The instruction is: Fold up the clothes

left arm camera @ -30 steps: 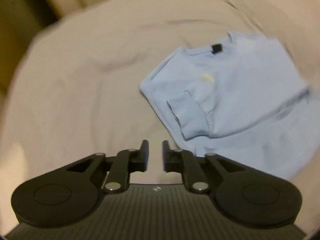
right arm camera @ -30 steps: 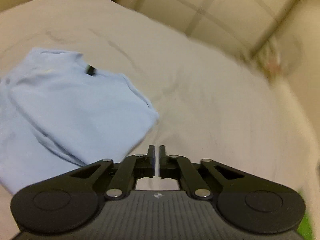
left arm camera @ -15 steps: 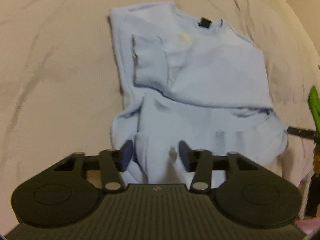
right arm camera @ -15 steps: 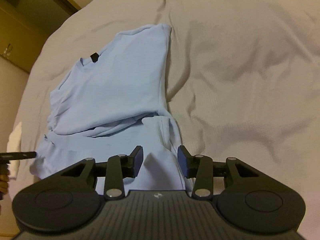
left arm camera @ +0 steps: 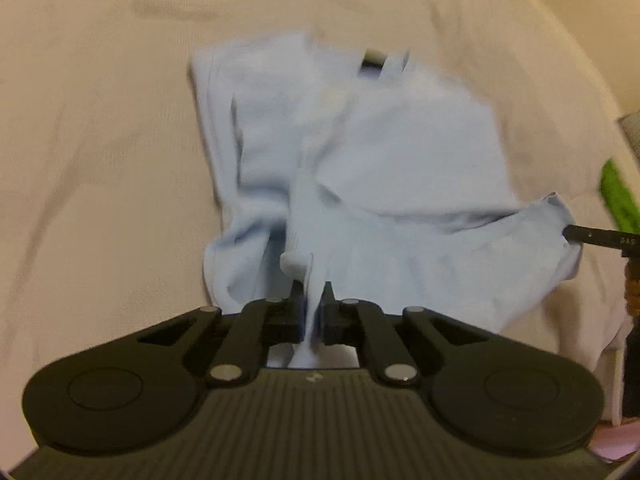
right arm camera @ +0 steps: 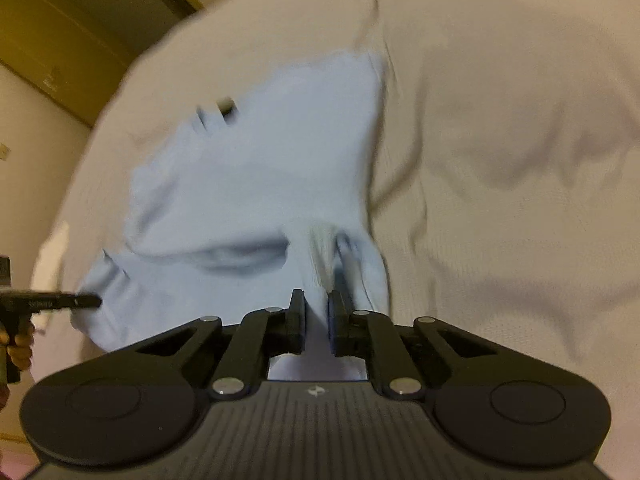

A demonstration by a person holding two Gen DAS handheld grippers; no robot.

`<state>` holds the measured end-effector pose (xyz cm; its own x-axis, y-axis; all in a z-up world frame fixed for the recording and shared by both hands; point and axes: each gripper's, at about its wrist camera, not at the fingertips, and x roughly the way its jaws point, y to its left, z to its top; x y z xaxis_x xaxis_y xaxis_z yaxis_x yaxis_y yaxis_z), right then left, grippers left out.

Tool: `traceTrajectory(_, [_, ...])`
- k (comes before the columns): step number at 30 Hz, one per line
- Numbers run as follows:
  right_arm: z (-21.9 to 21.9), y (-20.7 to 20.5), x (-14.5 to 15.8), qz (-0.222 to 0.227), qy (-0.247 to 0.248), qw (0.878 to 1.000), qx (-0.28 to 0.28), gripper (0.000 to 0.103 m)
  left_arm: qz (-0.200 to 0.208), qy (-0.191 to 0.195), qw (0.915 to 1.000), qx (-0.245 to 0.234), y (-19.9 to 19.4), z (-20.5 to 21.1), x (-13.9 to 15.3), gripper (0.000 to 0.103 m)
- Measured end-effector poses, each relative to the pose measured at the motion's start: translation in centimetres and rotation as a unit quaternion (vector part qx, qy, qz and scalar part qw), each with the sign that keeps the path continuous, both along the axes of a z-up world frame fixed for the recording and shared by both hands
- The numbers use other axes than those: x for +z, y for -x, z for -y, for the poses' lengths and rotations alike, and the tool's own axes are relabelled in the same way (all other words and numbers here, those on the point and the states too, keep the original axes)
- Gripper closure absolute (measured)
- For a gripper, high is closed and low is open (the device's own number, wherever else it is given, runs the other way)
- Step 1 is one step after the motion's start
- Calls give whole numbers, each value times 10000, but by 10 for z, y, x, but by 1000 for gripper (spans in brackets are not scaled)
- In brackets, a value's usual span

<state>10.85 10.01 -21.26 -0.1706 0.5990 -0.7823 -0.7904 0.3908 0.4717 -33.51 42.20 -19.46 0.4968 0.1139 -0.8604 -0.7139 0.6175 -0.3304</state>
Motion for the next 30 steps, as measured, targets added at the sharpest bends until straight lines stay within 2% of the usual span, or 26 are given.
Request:
traceTrajectory(3, [-3, -4, 40, 357, -611, 9975, -64, 93, 300, -538, 9980, 111, 0, -14, 38, 99])
traceTrajectory(6, [-30, -19, 64, 730, -1104, 9909, -230, 93, 742, -1109, 9907, 279, -14, -52, 65, 99])
traceTrajectory(7, [-42, -25, 60, 751, -1045, 9911, -356, 93, 787, -1231, 9887, 325, -23, -66, 67, 97])
traceTrajectory(8, [-53, -31, 57, 771, -985, 9910, -482, 93, 816, -1354, 9867, 373, -33, -81, 68, 87])
traceTrajectory(10, [-75, -44, 49, 812, -865, 9902, -734, 88, 373, -1621, 9843, 598, -57, -113, 56, 75])
traceTrajectory(11, [-87, -50, 45, 831, -805, 9896, -859, 80, 146, -1677, 9826, 784, -64, -128, 47, 73])
traceTrajectory(12, [-98, -56, 42, 851, -744, 9887, -985, 65, 25, -1590, 9828, 941, -67, -139, 39, 73])
traceTrajectory(13, [-109, -62, 38, 871, -684, 9876, -1110, 56, -35, -1338, 9838, 1189, -65, -152, 27, 74])
traceTrajectory(16, [-138, -79, 25, 878, -502, 9842, -1453, 56, 85, -770, 9859, 1483, -48, -159, 6, 72])
traceTrajectory(20, [-113, -80, -7, 266, -170, 9891, -1440, 56, 216, -22, 9855, 1681, -24, -150, -22, 69])
traceTrajectory(22, [-101, -76, -23, -52, 18, 9901, -1399, 56, 191, 216, 9842, 1745, -20, -142, -33, 63])
traceTrajectory(27, [-68, -55, -50, -557, 354, 9884, -1368, 53, 49, 475, 9846, 1681, 0, -111, -49, 58])
traceTrajectory(29, [-55, -47, -58, -703, 473, 9854, -1480, 51, -3, 599, 9840, 1679, 8, -99, -56, 44])
traceTrajectory(30, [-50, -43, -62, -835, 515, 9828, -1562, 51, 9, 684, 9834, 1680, 8, -93, -60, 43])
